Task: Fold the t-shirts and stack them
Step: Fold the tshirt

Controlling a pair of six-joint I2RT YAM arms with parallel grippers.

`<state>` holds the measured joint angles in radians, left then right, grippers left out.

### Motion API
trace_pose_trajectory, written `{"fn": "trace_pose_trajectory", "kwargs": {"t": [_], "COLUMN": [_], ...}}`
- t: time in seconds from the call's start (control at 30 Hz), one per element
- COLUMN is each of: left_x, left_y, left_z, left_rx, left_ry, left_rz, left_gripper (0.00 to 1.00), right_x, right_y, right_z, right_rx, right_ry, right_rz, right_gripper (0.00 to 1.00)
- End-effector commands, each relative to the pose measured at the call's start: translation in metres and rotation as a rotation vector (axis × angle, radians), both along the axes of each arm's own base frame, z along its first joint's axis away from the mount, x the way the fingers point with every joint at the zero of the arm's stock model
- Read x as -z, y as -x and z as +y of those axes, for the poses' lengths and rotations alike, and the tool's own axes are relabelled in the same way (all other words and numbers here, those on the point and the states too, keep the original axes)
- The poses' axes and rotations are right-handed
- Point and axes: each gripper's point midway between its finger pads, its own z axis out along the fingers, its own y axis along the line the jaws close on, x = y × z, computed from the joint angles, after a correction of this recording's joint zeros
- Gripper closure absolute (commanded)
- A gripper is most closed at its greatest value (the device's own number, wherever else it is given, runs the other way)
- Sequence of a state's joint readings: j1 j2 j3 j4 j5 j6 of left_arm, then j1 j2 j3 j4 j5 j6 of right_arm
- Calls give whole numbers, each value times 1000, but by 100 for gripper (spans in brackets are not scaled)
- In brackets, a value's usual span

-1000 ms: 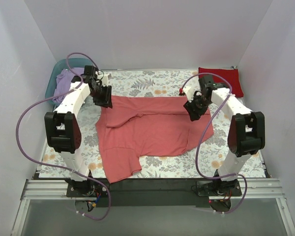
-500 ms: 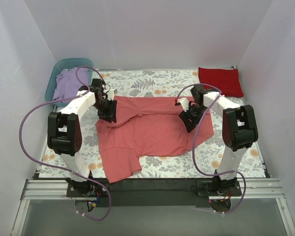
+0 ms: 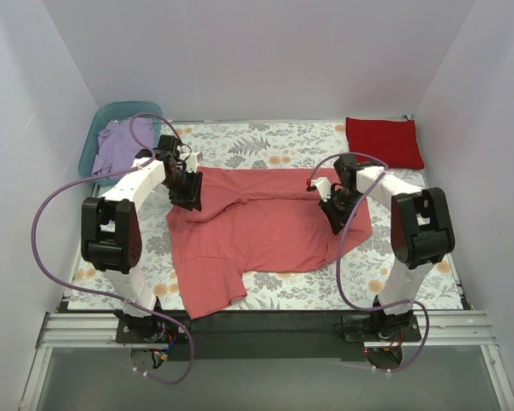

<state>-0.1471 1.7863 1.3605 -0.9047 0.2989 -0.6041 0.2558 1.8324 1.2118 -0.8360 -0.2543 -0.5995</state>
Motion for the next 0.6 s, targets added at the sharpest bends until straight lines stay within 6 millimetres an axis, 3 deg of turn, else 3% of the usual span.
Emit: {"fn": "trace_pose_trajectory", "kwargs": {"t": [0.0,0.17,0.4,0.47,0.5,0.53,0.57], "left_x": [-24,-27,-32,-33,-38,-39,-41], "left_y": [-11,-13,-7,-3,-1,4,5], "left_z": [-3,-4,-4,-5,-7,-11,-12], "left_rx": [1,7,56,76,89,115,129], "left_ry": [14,19,22,32,44,69,79], "left_rz": [-79,-81,-95,-100,-113,-116,-126], "left_gripper": [65,65,65,65,66,65,65], "right_x": [-24,-38,-34,-36,-37,-41,-45], "right_y": [11,26,89,106,110,111,110], "right_z": [-4,-23,-76,-93,-98,-104,-106], "right_rx": [-12,-17,-86,-104,-111,-128,-134], "right_ry": [-2,56,231,291,310,338,342], "right_rz": [-41,-66,11,21,20,-2,-15], "right_gripper": [94,99,98,81,68,47,41]}}
